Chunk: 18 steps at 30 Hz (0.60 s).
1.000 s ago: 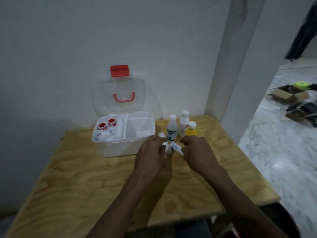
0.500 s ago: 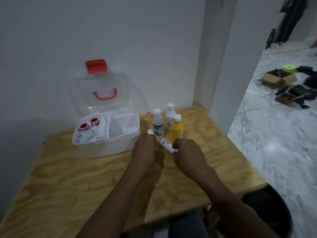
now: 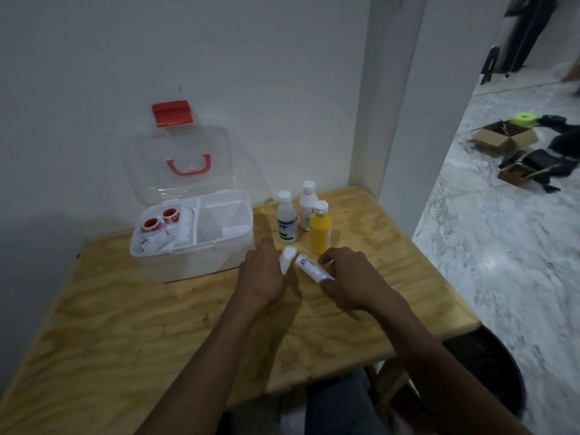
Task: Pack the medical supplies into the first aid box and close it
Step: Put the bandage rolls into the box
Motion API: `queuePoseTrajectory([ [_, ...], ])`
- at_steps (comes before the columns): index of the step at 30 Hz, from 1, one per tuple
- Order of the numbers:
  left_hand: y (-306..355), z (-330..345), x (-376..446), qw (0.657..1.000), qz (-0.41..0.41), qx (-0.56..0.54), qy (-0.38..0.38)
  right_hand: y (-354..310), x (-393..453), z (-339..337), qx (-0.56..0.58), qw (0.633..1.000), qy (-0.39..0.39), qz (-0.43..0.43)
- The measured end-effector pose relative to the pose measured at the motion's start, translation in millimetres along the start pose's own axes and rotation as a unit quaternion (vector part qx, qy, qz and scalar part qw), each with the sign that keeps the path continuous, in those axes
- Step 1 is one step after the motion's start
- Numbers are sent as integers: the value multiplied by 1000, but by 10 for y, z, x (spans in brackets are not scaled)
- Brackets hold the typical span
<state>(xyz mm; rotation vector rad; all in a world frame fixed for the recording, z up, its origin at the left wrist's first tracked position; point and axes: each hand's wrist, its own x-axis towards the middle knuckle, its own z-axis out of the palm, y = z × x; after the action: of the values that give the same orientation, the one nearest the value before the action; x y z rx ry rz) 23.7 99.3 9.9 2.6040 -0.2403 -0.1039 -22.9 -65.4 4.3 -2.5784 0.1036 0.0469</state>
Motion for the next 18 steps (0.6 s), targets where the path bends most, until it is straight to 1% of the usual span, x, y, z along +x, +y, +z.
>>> queuePoseTrajectory([
  [4,-47,-99,-187,997,-10,-70,-40,-44,-78,-48,52,998,-8,-35],
  [7,-120,-228,-329,990,-9,-132,-41,-162,-110,-75,130,990,-10,-50],
  [10,-217,-395,-440,973,-4,-229,2,-319,-118,-105,236,968,-15,-84],
  [13,-331,-598,-503,943,-1,-328,48,-541,-113,-161,314,942,-17,-118],
  [15,-392,-756,-535,930,17,-360,74,-709,-94,-192,334,930,-8,-150],
  [18,-477,-985,-521,917,50,-376,120,-938,-16,-226,315,930,17,-189],
])
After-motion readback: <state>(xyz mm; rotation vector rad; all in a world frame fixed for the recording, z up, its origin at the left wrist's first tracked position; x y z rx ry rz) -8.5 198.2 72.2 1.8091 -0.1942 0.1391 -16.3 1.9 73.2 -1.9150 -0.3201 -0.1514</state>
